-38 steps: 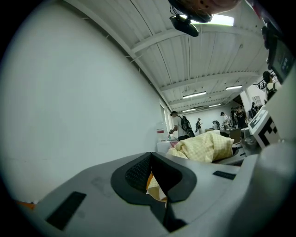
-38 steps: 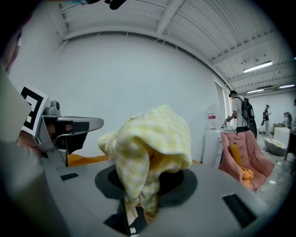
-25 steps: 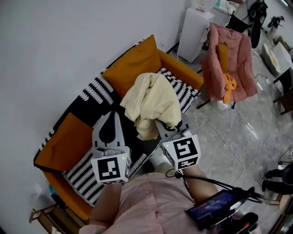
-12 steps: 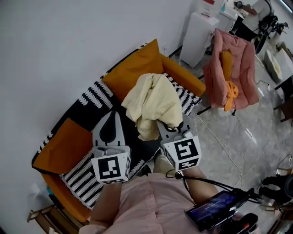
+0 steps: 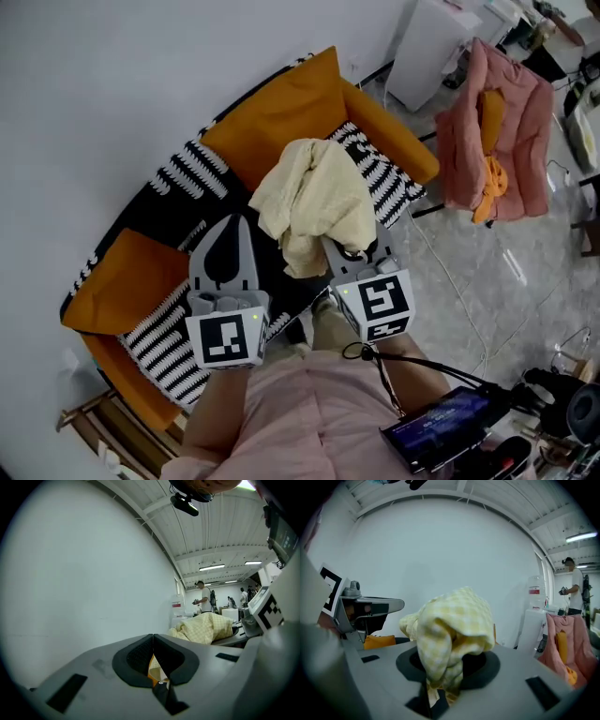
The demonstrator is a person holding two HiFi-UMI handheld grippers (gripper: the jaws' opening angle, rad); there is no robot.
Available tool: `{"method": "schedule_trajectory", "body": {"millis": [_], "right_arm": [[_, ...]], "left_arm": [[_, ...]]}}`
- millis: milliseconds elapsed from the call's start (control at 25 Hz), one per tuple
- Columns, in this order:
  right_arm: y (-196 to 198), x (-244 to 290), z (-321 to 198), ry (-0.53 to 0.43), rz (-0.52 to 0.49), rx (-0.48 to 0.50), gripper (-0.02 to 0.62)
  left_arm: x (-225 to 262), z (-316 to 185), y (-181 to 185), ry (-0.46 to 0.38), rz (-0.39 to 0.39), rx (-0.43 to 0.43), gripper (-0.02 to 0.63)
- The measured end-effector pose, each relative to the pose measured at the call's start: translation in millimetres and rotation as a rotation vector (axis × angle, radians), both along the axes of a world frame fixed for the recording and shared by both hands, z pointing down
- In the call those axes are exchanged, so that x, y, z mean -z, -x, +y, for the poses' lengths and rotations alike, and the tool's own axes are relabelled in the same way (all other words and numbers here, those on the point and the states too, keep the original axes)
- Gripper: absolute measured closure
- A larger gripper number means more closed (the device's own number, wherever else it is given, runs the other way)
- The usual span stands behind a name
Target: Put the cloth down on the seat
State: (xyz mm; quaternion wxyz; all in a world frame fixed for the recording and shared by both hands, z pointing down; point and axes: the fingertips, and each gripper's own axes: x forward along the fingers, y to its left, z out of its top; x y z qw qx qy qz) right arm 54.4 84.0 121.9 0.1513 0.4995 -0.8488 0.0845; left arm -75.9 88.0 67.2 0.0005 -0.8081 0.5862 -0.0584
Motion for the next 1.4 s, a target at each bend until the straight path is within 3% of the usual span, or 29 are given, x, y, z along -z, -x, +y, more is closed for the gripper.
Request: {"method": "schedule_trajectory", "body": {"millis": [400,800,1080,1240,1400], "right_arm": [[0.9,-100.2,-55.7,0.177,0.036,0.047,0.462],[-2.1,-225.2,-103.6,0.354,0.076,0.052,0.462],[-4.8,-285.7,-123.4,0.403,0.104,0.033,0.460],[17.7,-309.0,-121.8,0.432,0.126,0.065,0.459],[30.3,-324.1,-116.6,0.461,0.139,0.110,0.456]], "left_arm": [[-89.6,-60.3,8.4,0.165,0.016,0.070,0.595],[-194.5,-118.3,10.7,0.292,0.000,0.062,0.595],[-240.0,-120.9,16.1,0.352,0.018,0.075,0.595],[-254.0,-111.3,35.7,0.400,0.048,0.115,0.595],[-253.4,-106.0,47.6,0.389,0.033,0.138,0.595]]}}
